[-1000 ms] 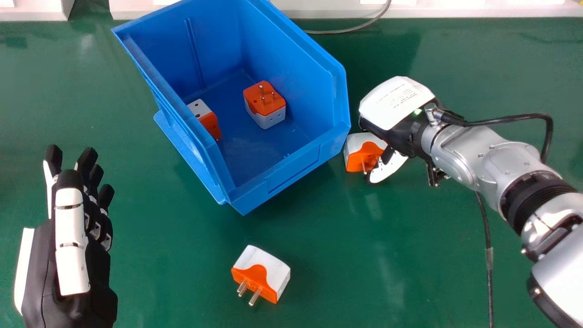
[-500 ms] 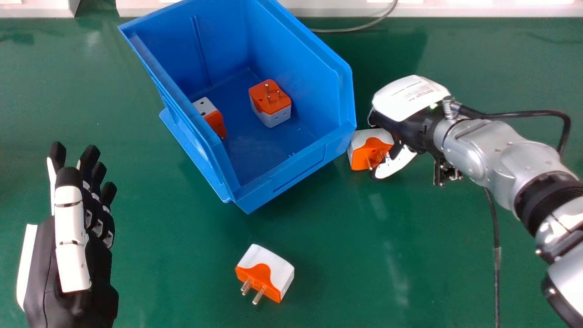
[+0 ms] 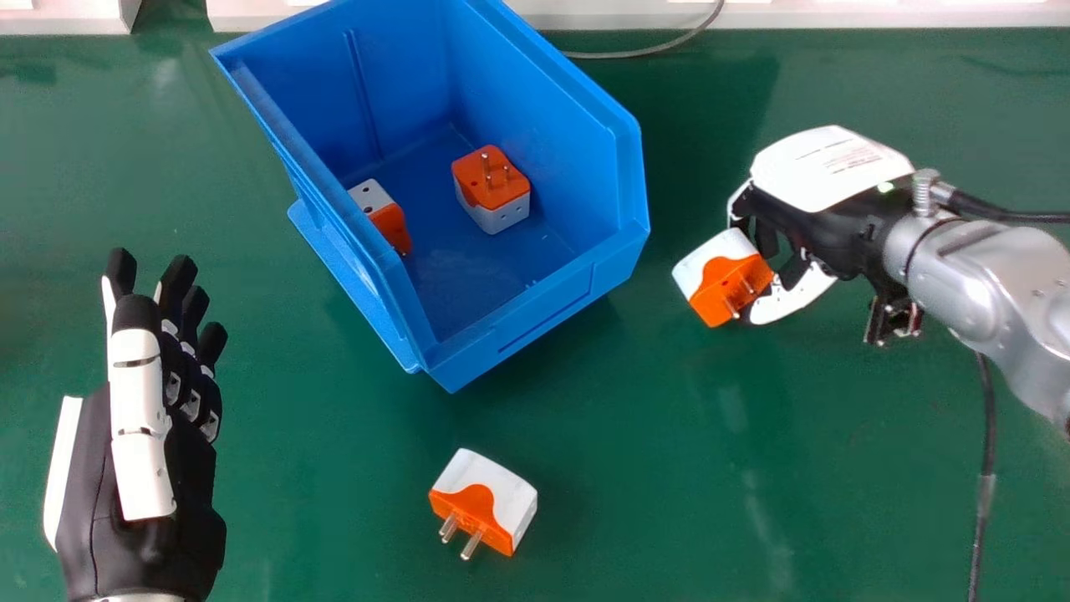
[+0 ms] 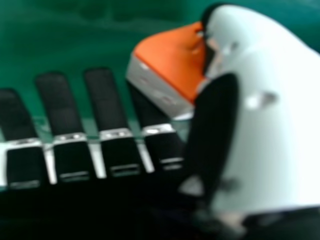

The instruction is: Pick all objects and put in blue box

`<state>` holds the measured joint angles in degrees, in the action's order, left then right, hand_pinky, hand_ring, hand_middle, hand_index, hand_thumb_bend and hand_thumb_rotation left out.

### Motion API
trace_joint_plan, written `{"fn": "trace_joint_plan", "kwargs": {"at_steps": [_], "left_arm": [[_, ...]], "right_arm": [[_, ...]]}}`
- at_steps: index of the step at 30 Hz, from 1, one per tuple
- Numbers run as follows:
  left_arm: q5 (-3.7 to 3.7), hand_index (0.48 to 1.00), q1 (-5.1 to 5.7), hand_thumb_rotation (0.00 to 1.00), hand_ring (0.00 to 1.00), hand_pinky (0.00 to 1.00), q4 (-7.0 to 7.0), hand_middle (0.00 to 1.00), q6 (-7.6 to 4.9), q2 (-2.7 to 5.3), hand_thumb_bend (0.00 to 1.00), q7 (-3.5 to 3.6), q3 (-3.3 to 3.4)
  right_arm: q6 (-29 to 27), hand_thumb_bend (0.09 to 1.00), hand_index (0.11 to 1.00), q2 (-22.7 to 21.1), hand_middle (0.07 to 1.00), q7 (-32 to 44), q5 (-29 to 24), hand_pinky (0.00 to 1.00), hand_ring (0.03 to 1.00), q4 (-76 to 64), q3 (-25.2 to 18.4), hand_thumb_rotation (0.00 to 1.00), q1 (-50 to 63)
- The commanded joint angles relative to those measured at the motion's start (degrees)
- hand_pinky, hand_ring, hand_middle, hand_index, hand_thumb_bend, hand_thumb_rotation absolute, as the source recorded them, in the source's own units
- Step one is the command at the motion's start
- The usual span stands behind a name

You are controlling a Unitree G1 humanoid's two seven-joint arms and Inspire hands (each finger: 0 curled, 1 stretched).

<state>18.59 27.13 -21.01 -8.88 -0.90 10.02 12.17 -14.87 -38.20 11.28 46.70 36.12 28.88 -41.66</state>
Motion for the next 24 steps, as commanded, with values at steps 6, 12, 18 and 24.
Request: {"fn": "trace_joint_plan", "kwargs": {"at_steps": [6,12,18,24], "left_arm": [[-0.1,1.0,-0.29,1.0,1.0,1.0,-0.12,0.98,-0.67,-0.47,0.4,0.15,0.53],[-0.08,1.0,-0.85,1.0,1.0,1.0,0.31,0.99,-0.71,-0.6,0.42,0.4,0.52],[0.51,1.0,-1.19,1.0,1.0,1.0,0.43,0.98,-0.63,-0.37,0.41,0.45,0.7],[-0.09,1.0,-1.2,1.0,1.0,1.0,0.58,0.98,-0.68,-0.86,0.42,0.54,0.95]], "right_arm": [[-2.7,0.297,0.508,-5.5,0.464,0.4,-4.0,0.29,0.387,-11.3,-6.5,0.23,6.0],[-3.0,0.481,0.484,-6.2,0.425,0.7,-5.0,0.27,0.349,-16.8,-9.8,0.15,10.0],[-2.5,0.486,0.483,-5.5,0.422,1.3,-4.6,0.28,0.36,-17.6,-10.5,0.15,10.5],[-2.6,0.486,0.478,-4.8,0.364,1.6,-4.9,0.23,0.301,-18.3,-10.7,0.15,9.8]]}}
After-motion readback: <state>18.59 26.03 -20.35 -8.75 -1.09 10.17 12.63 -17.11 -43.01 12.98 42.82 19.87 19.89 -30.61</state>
